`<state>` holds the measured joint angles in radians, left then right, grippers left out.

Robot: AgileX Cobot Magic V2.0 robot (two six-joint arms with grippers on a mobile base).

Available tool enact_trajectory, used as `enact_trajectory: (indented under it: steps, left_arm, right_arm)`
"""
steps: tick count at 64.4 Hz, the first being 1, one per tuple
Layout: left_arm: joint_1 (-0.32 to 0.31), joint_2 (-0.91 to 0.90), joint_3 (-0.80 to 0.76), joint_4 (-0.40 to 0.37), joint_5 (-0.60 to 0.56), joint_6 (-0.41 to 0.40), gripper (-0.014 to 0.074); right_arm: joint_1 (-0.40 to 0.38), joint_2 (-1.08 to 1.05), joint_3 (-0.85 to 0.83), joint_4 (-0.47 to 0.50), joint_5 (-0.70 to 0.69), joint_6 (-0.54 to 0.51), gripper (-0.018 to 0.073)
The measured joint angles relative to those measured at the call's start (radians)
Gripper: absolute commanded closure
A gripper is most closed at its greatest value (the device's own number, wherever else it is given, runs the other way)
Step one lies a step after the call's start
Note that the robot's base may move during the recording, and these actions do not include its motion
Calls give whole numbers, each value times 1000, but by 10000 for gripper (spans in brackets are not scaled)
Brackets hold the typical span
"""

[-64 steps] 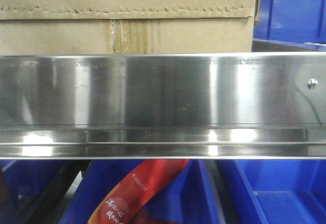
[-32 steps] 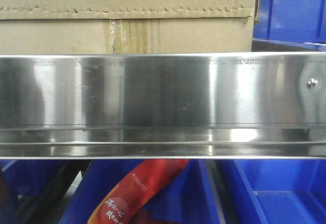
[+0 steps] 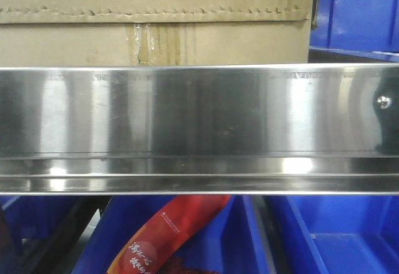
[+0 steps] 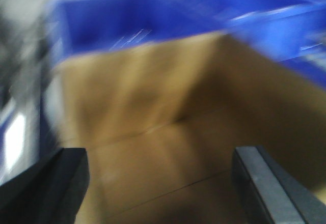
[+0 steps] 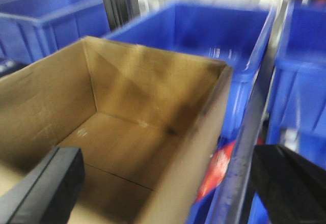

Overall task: Grab carton from right shelf to conveyor
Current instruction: 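Close both grippers on opposite side walls of the brown carton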

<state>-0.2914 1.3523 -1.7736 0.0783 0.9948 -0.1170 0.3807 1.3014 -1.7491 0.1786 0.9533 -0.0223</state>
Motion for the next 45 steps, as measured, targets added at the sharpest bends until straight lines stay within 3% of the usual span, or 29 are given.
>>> enact_trajectory:
  steps: [9,20,33,45]
  left_arm:
    - [47,116,-156,17,141,-16,120]
    - [55,229,-269,68,217,-16,120]
    - [55,322,-280,80,232,-16,120]
    - [91,390,-280,75,234,-16,120]
  right_arm:
    - [6,197,-276,-76,227,77,0]
    - [19,381,-480,-135,269,115,0]
    - [22,487,-511,-143,279,135,0]
    - [22,563,-511,-130,280,135,0]
